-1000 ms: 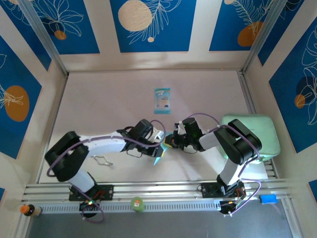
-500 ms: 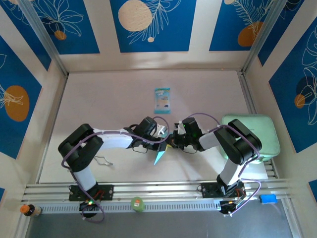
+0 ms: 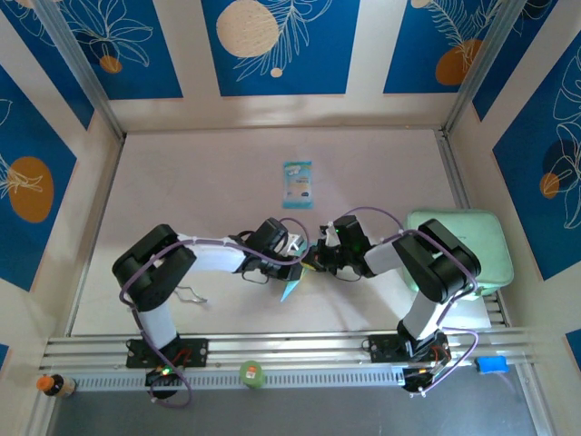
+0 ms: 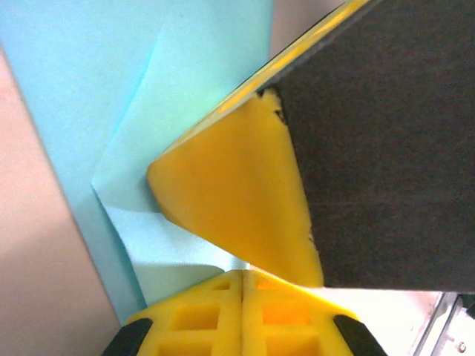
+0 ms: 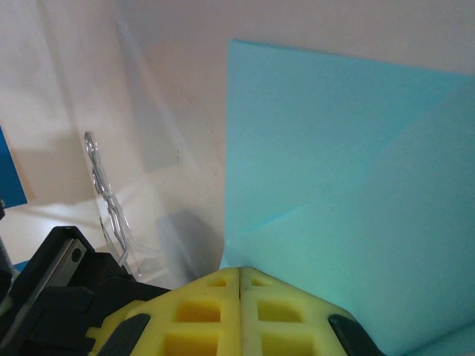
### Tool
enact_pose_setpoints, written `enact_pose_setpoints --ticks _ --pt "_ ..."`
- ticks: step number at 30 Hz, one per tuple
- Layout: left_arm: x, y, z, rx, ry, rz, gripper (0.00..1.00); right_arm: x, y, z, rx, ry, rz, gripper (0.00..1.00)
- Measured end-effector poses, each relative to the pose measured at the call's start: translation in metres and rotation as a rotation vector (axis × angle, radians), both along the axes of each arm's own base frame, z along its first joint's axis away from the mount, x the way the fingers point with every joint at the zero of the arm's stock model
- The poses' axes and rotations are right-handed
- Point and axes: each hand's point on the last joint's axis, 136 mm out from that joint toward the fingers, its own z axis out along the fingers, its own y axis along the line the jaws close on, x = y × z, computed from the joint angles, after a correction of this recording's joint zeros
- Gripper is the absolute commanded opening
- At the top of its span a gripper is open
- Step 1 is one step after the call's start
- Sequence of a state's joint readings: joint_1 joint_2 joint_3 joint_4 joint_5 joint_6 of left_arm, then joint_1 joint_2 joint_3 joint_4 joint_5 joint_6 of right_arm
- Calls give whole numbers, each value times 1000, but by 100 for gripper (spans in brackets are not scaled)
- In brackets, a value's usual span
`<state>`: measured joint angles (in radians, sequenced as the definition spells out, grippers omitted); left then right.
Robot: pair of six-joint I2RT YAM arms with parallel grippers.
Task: Fold a paper plane with a square sheet of paper (pick it up from the middle)
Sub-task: Fold the wing for the fifth time at the center of the table.
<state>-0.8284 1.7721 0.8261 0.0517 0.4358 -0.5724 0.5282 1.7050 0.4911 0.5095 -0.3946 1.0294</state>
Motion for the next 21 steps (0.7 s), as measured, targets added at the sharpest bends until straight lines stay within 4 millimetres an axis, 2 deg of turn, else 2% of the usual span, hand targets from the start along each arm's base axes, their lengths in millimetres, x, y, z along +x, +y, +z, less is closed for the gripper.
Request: enact_pose_setpoints --ticks 6,11,15,21 --pt "-3 4 -2 -7 -16 -11 0 -1 -19 7 -71 20 -50 3" --pt "-6 5 -1 -18 -25 -25 0 10 -39 40 -96 -73 -111 4" --pt "-7 5 -1 -22 -23 -30 0 8 -46 59 -89 -143 -128 5" --pt "-8 5 -1 -31 -21 -35 0 -8 -54 51 -101 -127 -126 7"
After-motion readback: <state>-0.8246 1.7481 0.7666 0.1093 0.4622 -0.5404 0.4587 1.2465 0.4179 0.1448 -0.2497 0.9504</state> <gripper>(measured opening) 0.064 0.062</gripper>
